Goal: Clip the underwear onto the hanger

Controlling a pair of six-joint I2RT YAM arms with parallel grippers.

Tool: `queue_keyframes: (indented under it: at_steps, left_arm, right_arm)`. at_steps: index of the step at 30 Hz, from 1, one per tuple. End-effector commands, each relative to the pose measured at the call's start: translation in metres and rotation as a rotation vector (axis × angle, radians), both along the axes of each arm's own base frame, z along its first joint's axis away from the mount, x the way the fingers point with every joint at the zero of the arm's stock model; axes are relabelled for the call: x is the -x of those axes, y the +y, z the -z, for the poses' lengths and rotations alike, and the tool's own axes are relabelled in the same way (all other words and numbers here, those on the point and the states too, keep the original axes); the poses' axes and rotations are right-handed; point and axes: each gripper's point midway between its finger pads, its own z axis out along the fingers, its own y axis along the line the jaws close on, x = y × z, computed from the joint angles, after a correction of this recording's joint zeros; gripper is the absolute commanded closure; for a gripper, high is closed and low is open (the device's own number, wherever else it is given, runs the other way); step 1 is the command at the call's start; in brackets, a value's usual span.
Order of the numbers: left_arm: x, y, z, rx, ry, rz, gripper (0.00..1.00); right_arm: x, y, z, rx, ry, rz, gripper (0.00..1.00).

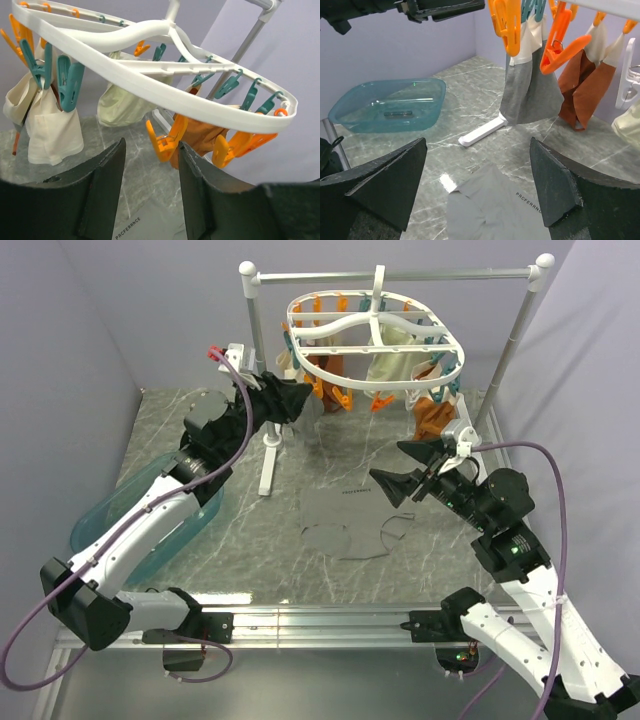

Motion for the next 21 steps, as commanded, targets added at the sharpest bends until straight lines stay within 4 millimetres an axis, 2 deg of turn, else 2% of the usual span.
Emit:
queue_keyframes:
  at_steps: [1,5,7,11,13,19,21]
  left_arm:
    - [0.003,-0.002,-0.04,0.082,-0.082,0.024,0.49]
    - [-0.007,-0.007,-0.041,0.08,-0.09,0.013,0.51]
    - [-0.012,-0.008,-0.042,0.076,-0.091,0.003,0.52]
    - [-0.021,-0.011,-0.034,0.074,-0.058,0.002,0.61]
    - [-0.02,-0.013,-0.033,0.077,-0.057,0.015,0.68]
    - [-0.014,-0.011,-0.03,0.071,-0.052,0.031,0.76]
    - [-0.014,-0.01,-0.027,0.06,-0.047,0.029,0.81]
  right_arm:
    - [-0.004,-0.001,-0.012,-0.004,-0.081,0.021,0.1]
    - [-0.005,0.0,-0.01,0.003,-0.087,0.023,0.11]
    - [-0.003,0.003,-0.016,-0.009,-0.116,0.009,0.11]
    - [-0.001,0.01,-0.02,-0.013,-0.128,-0.025,0.12]
    - [-0.002,0.015,-0.021,-0.018,-0.135,-0.04,0.12]
    - [-0.009,0.031,-0.019,-0.014,-0.166,-0.056,0.14]
    - [-0.014,0.035,-0.022,-0.019,-0.169,-0.052,0.14]
